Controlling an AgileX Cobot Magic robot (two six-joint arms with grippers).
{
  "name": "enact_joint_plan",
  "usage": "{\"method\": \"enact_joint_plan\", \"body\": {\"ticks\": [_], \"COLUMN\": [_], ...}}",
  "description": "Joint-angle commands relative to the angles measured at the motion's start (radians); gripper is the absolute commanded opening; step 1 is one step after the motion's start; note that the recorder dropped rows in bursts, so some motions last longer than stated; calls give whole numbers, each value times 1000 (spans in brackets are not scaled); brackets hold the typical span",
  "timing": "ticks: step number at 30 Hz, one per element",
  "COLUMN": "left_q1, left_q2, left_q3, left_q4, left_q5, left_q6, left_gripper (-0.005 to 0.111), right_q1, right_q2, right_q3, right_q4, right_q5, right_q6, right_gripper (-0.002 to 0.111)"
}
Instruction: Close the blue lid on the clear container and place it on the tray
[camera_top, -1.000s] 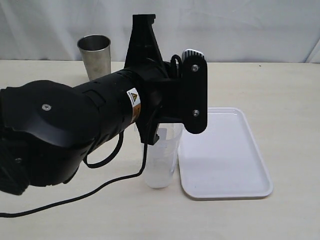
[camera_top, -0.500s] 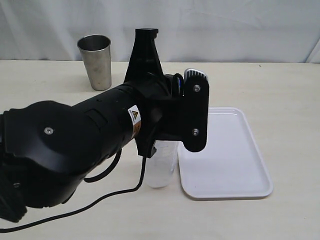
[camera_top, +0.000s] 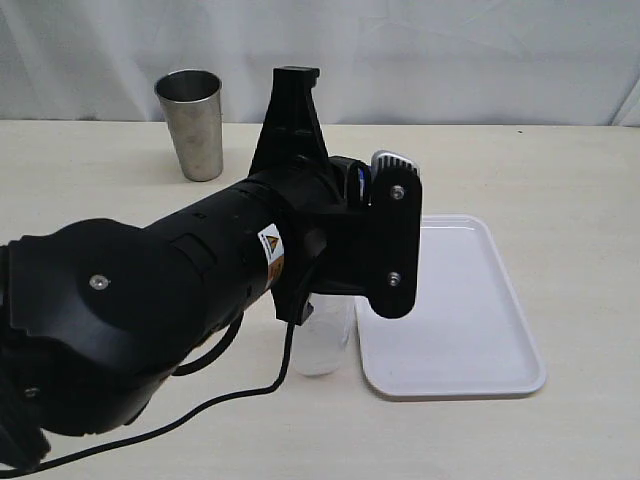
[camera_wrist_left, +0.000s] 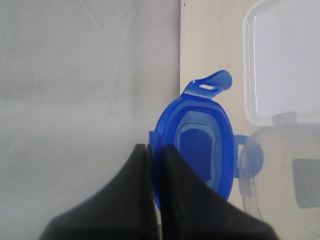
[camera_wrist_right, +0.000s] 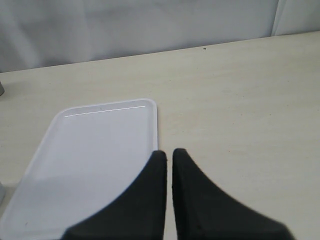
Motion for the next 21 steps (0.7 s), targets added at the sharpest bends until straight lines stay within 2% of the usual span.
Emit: {"method": "enact_joint_plan", "body": {"ticks": [1,12,21], "left_q1": [-19,-21,-21], "left_q2": [-1,-1,-1], "left_q3": [1,3,59], "left_q4": [-1,-5,2], "left_q5": [37,49,81], "left_q6": [-7,-9,-61], "left_gripper": [0,0,0], "right_q1": [-4,-4,-4], "right_q2": [-4,-4,-4], "right_q3": [3,3,3], "right_q4": [-1,-1,-1], "right_q5": [-4,-4,-4], "right_q6": [3,3,3], "right_gripper": [5,5,5]}}
